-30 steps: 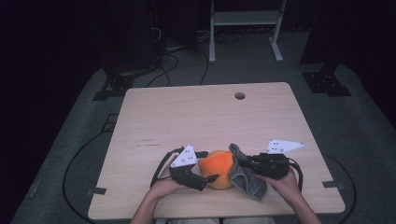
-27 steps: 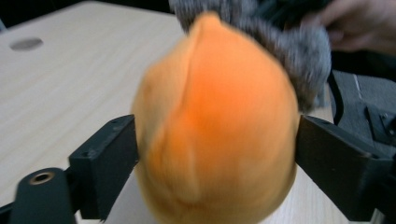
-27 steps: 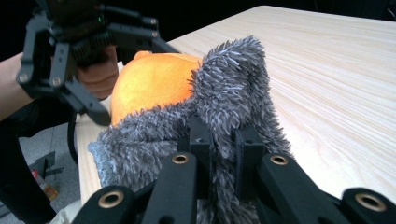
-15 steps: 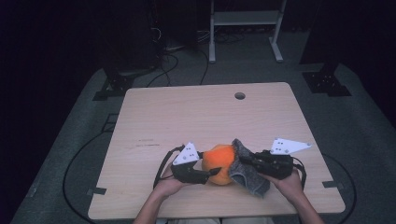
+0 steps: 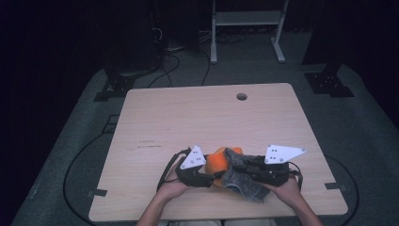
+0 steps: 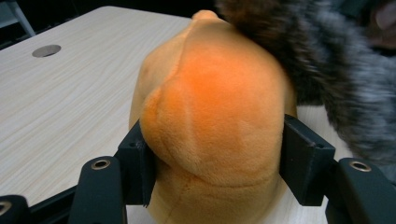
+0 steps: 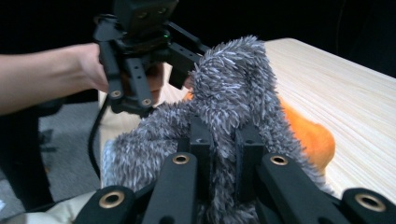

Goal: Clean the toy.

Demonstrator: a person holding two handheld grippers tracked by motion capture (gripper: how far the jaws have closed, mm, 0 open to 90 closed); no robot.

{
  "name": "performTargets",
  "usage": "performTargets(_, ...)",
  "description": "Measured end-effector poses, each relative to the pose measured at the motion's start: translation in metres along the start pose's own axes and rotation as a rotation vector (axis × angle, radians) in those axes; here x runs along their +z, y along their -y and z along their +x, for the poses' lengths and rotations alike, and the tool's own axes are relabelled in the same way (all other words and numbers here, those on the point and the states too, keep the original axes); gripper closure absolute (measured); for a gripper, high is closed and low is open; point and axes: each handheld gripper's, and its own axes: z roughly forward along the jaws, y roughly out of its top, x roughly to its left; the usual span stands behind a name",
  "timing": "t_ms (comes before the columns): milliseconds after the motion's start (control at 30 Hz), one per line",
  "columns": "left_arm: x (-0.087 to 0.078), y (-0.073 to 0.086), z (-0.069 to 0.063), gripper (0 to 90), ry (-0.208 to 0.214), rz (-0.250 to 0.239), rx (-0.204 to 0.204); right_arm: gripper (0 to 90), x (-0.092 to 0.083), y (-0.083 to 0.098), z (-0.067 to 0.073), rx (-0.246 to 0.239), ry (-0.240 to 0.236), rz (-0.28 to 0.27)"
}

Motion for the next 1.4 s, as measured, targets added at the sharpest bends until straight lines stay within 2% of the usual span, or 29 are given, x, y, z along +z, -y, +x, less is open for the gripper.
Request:
performTargets(200,0.004,0.002,-0.005,34.9,0.022,0.001,0.034,80.3,-0.01,0.012,-0.02,0.068,0.077,0.012)
performTargets(333,0.005,0.005,0.001,19.4,0.016,-0.025,-0.018,80.3,-0.013,0.018,-0.026,0.093,0.086,0.016)
performTargets(400,0.007,0.007,0.002,18.5,0.021,-0.025,-0.03,80.4,-0.013,0.018,-0.026,0.098,0.088,0.015)
performTargets(533,0.005,0.003,-0.003,35.8,-0.017,-0.037,0.009,80.4,-0.01,0.011,-0.017,0.061,0.07,0.021)
performTargets(567,0.004,0.0,-0.003,37.3,-0.015,-0.036,0.008,80.4,-0.007,0.006,-0.011,0.039,0.054,0.017)
performTargets(667,-0.001,-0.005,-0.008,38.8,-0.019,-0.021,0.066,80.4,-0.002,-0.004,0.002,-0.005,0.008,-0.006)
performTargets(733,-0.003,-0.006,-0.011,39.3,-0.031,-0.006,0.103,80.4,0.001,-0.007,0.006,-0.027,0.006,-0.004)
performTargets(800,-0.002,-0.003,-0.011,39.7,-0.029,0.014,0.116,80.4,0.001,-0.006,0.004,-0.028,0.018,0.009)
performTargets(900,0.002,0.002,-0.012,40.6,0.002,0.011,0.106,80.4,-0.002,0.005,-0.009,0.031,0.039,0.025)
performTargets(1000,0.005,0.002,-0.013,40.4,0.017,0.007,0.111,80.3,-0.009,0.013,-0.019,0.068,0.071,0.033)
performTargets(1067,0.005,0.002,-0.013,38.2,0.026,0.006,0.111,80.4,-0.012,0.015,-0.024,0.083,0.075,0.032)
performTargets(1133,0.004,0.001,-0.011,28.1,0.014,-0.007,0.09,80.4,-0.011,0.017,-0.025,0.088,0.066,0.039)
performTargets(1167,0.004,0.001,-0.008,22.3,0.006,-0.015,0.064,80.4,-0.01,0.017,-0.024,0.089,0.064,0.045)
performTargets(1200,0.005,0.001,-0.006,17.1,0.006,-0.009,0.041,80.4,-0.008,0.017,-0.024,0.087,0.053,0.05)
performTargets(1233,0.006,0.002,-0.005,15.8,0.018,0.001,0.027,80.4,-0.008,0.017,-0.024,0.087,0.047,0.05)
performTargets(1267,0.008,0.004,-0.005,16.8,0.027,0.001,0.026,80.4,-0.007,0.017,-0.023,0.086,0.046,0.052)
performTargets(1333,0.009,0.007,-0.007,26.3,0.03,-0.011,0.031,80.4,-0.008,0.015,-0.021,0.075,0.048,0.06)
performTargets(1400,0.01,0.007,-0.008,31.6,0.024,-0.01,0.03,80.5,-0.008,0.012,-0.016,0.062,0.025,0.052)
